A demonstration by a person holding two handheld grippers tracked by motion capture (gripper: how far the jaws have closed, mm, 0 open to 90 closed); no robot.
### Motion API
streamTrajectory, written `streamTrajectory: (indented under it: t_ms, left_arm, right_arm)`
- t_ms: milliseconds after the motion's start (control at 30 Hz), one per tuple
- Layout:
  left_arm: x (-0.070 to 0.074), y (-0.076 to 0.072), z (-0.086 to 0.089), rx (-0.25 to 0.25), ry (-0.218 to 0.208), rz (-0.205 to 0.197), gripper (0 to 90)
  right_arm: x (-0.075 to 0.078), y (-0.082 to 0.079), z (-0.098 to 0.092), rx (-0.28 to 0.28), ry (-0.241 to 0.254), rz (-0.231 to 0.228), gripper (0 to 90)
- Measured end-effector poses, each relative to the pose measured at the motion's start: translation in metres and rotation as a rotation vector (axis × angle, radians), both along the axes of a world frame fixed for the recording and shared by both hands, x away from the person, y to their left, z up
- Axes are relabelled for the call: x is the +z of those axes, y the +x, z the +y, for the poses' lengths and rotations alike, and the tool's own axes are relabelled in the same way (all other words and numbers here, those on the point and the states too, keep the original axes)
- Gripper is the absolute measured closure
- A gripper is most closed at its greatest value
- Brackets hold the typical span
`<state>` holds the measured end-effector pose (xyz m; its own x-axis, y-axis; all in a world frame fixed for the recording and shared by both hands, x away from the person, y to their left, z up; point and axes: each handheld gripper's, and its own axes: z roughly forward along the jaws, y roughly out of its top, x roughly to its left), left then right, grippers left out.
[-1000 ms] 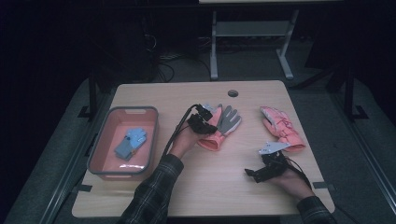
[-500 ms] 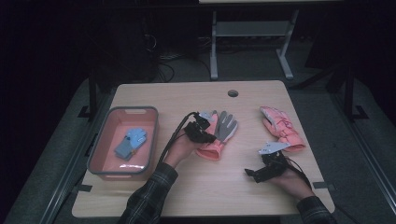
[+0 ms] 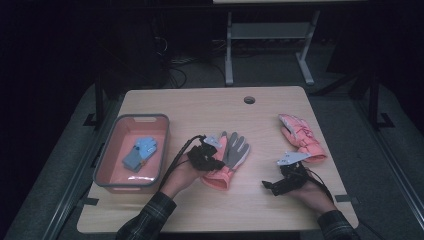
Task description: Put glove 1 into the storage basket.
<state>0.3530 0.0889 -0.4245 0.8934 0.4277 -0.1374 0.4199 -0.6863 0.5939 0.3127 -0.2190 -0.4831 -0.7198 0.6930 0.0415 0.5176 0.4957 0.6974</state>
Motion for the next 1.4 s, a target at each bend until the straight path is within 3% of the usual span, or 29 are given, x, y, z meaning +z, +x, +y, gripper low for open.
streamTrajectory:
  t_ms: [333, 467, 533, 700, 767, 867, 967, 1133, 1400]
  left_arm:
    - [0.001, -0.037, 0.002, -0.049, -0.034, 0.018, 89.8]
    - [0.012, -0.037, 0.011, -0.008, -0.059, -0.025, 89.8]
    - [0.015, -0.038, 0.019, 0.043, -0.064, -0.043, 89.7]
    - [0.011, -0.045, 0.032, 0.142, -0.014, -0.029, 89.7]
    - [0.006, -0.048, 0.032, 0.144, 0.03, -0.026, 89.8]
    - [-0.002, -0.048, 0.03, 0.153, 0.053, -0.008, 89.7]
    - [-0.005, -0.047, 0.025, 0.144, 0.037, 0.006, 89.7]
    - [-0.008, -0.043, 0.008, 0.099, 0.02, -0.003, 89.8]
    - [-0.013, -0.041, -0.018, 0.024, 0.026, -0.005, 89.8]
  right_arm:
    - [0.0, 0.0, 0.0, -0.003, 0.0, 0.0, 0.0]
    - [0.0, -0.001, 0.0, -0.004, -0.001, -0.001, 0.0]
    - [0.0, -0.001, 0.0, -0.002, -0.001, -0.003, 0.0]
    - [0.0, -0.001, 0.0, -0.001, -0.001, -0.002, 0.0]
    - [0.0, -0.001, 0.0, -0.001, -0.001, -0.002, 0.0]
    - [0.0, -0.001, 0.0, -0.001, -0.001, -0.002, 0.0]
    - [0.0, -0.001, 0.0, -0.001, -0.001, -0.002, 0.0]
    - [0.0, -0.002, -0.001, 0.003, -0.003, -0.003, 0.0]
    - [0.0, -0.003, -0.003, 0.006, 0.0, -0.003, 0.0]
